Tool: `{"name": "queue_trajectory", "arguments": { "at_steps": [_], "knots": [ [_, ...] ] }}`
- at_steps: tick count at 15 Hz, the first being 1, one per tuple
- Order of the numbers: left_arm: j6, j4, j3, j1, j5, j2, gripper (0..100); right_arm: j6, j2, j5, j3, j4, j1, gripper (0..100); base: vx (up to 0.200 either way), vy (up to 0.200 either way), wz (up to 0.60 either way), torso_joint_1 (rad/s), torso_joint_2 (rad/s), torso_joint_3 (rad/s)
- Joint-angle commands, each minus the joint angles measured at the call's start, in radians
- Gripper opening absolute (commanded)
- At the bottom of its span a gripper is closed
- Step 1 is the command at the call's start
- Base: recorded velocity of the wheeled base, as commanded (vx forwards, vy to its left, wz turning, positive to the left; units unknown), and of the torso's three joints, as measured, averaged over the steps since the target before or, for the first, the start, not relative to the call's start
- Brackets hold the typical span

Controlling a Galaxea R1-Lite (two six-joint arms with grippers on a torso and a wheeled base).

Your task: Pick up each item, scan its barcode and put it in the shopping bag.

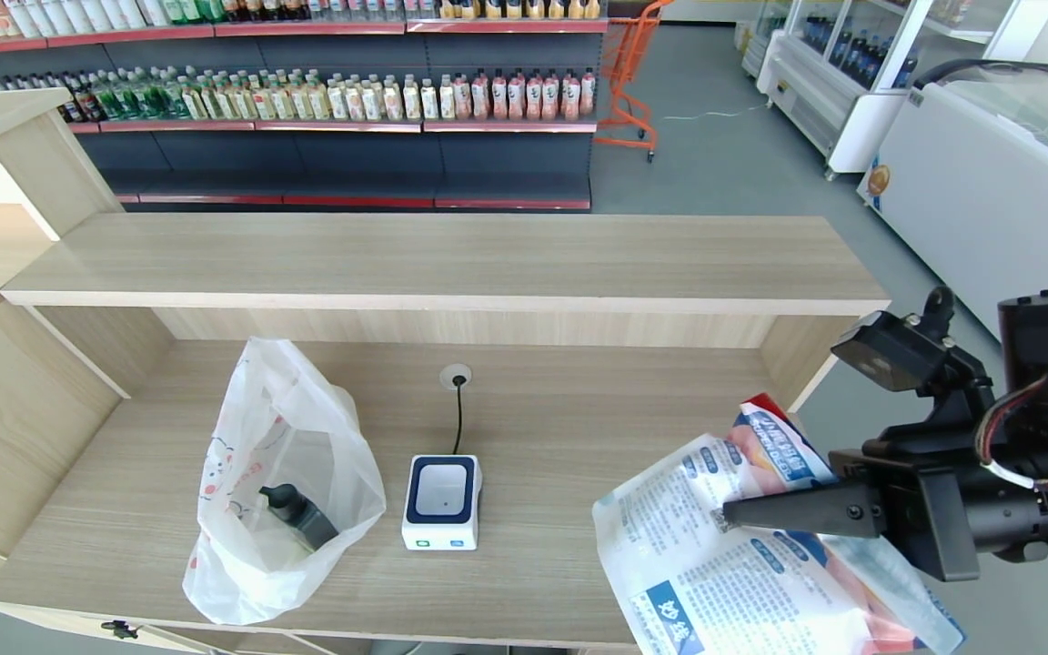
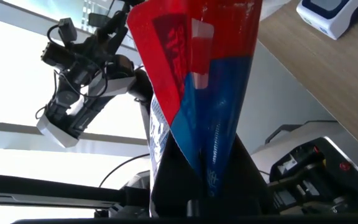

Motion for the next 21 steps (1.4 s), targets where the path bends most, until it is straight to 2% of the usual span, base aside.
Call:
{"name": "queue_trajectory", "arguments": {
  "at_steps": [1,10,12,14,17,19,20,21],
  "knots": [
    [0.0,0.0,0.0,0.0,0.0,0.0,100,0.0,0.002,0.0,0.0,-0.001,0.0,0,0.0,0.0,0.0,0.0,0.0,0.0],
    [0.0,0.0,0.0,0.0,0.0,0.0,100,0.0,-0.009,0.001,0.005,-0.001,-0.005,0,0.0,0.0,0.0,0.0,0.0,0.0],
    [0.0,0.0,0.0,0.0,0.0,0.0,100,-0.009,-0.021,-0.048,0.008,-0.037,-0.012,0,0.0,0.0,0.0,0.0,0.0,0.0],
    [0.0,0.0,0.0,0.0,0.0,0.0,100,-0.123,-0.053,-0.236,0.006,-0.122,-0.02,0,0.0,0.0,0.0,0.0,0.0,0.0],
    [0.0,0.0,0.0,0.0,0.0,0.0,100,-0.353,-0.138,-0.272,0.032,-0.091,-0.103,0,0.0,0.0,0.0,0.0,0.0,0.0],
    [0.0,0.0,0.0,0.0,0.0,0.0,100,-0.568,-0.15,-0.365,0.084,-0.008,-0.147,0,0.0,0.0,0.0,0.0,0.0,0.0],
    [0.0,0.0,0.0,0.0,0.0,0.0,100,-0.632,-0.144,-0.405,0.118,-0.01,-0.152,0,0.0,0.0,0.0,0.0,0.0,0.0],
    [0.0,0.0,0.0,0.0,0.0,0.0,100,-0.64,-0.148,-0.407,0.141,-0.016,-0.152,0,0.0,0.0,0.0,0.0,0.0,0.0]
  ]
}}
